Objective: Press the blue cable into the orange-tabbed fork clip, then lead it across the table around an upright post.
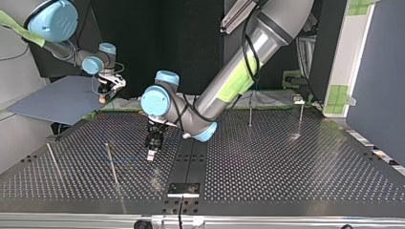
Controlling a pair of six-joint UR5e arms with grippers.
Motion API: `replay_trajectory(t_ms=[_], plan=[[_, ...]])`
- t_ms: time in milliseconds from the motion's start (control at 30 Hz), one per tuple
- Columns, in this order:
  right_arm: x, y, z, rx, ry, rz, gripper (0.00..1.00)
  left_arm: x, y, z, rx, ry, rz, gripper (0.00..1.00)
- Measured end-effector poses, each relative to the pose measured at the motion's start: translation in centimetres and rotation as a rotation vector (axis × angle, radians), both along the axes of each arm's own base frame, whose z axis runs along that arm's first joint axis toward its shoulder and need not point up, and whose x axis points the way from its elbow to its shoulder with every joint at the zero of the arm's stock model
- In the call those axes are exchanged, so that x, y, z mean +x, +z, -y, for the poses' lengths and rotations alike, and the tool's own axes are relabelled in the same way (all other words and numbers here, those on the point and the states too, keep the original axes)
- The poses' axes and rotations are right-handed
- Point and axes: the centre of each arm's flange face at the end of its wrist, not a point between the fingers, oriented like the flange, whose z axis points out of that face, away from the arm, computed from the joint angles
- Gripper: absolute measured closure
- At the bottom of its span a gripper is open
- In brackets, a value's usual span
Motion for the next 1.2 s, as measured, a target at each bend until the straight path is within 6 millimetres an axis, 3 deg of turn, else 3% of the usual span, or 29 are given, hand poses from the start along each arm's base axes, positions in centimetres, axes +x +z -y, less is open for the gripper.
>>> replay_trajectory(t_ms=[233, 333, 767, 1200], plan=[[-1.1, -5.0, -1.8, 0.065, -0.017, 0.002, 1.00, 0.0, 0.0, 0.0, 0.001, 0.000, -0.001, 0.01], [-1.4, -5.8, -2.0, 0.075, -0.021, 0.003, 1.00, 0.0, 0.0, 0.0, 0.001, 0.000, -0.001, 0.01], [-1.7, -5.2, -0.2, 0.040, -0.018, 0.002, 1.00, 0.1, 0.0, -0.1, 0.001, 0.001, -0.002, 0.01], [-1.7, -5.2, 0.0, 0.037, -0.009, 0.010, 1.00, 0.2, -0.2, -0.3, -0.068, -0.052, -0.053, 0.01]])
